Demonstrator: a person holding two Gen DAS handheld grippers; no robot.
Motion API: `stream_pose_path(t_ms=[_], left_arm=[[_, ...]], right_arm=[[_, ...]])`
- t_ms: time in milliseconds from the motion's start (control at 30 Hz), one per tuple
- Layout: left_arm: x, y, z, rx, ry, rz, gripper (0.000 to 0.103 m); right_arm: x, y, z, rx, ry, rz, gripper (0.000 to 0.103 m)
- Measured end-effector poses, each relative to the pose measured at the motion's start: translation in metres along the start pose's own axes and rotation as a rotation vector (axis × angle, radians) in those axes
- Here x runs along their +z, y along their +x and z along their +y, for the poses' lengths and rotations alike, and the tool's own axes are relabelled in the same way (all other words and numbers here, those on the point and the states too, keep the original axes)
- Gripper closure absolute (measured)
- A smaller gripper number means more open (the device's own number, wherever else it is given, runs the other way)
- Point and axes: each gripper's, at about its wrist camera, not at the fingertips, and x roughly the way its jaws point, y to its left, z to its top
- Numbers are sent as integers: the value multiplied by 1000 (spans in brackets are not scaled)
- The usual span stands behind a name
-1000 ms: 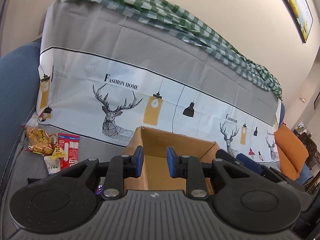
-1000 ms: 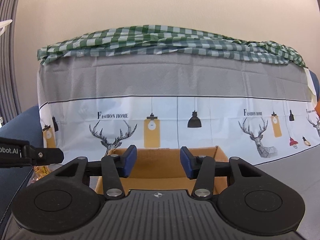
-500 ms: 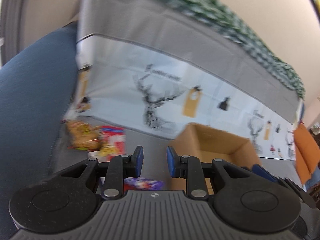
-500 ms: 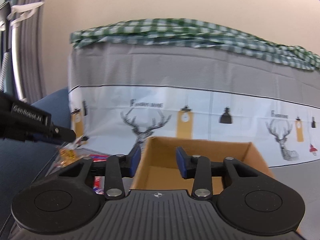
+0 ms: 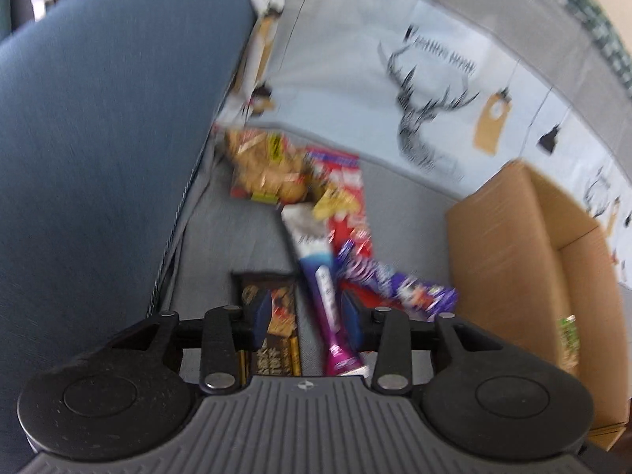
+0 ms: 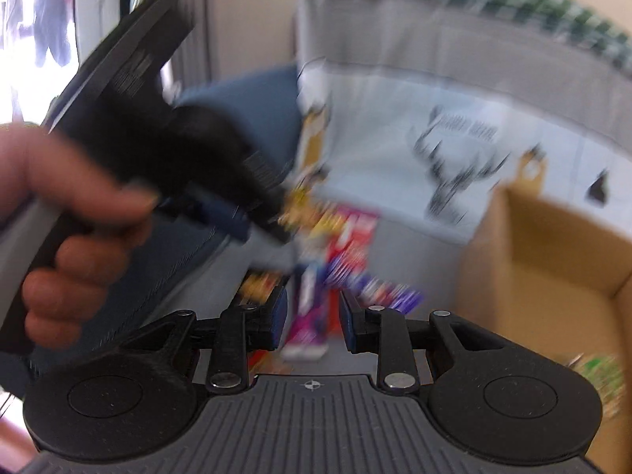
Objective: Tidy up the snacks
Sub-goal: 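Grasp the red-wrapped candy with the right tool while the left tool reaches the biscuit packet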
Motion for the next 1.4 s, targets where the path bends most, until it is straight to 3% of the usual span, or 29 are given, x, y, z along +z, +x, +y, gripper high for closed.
stream_pose_path(t_ms=[133,200,267,467,533,600,733,1000,1067,1133,1400], left_arm=[[-5,22,5,43,-7,61,42],[-8,29,8,73,-8,85,28],[-11,35,9,78,-2,105,27],[-19,47,6,96,28,151,22],[-21,51,5,95,35,160,22],[-23,52,3,100,48,162,22],[-25,55,-3,103,72,163,22],[-26,56,-5,113,85,161,26],[-26,56,-6,116,92,157,32],[-26,55,-7,137,107,153,56],[-24,48,-6,128,113,156,59]], right_arm=[[-13,31,8,9,-44,98,71],[-18,41,9,11,-54,134,63],[-21,50,10,20,-72,163,57],[-32,67,8,31,-102,212,58],[-34,66,7,47,-108,203,62],[-34,62,8,63,-123,202,75],[-31,49,7,59,-94,198,78],[-30,36,-10,-113,32,254,77],[-34,42,-9,-112,13,274,77],[-36,48,-15,-89,43,288,76],[-40,54,-17,-52,52,290,77]])
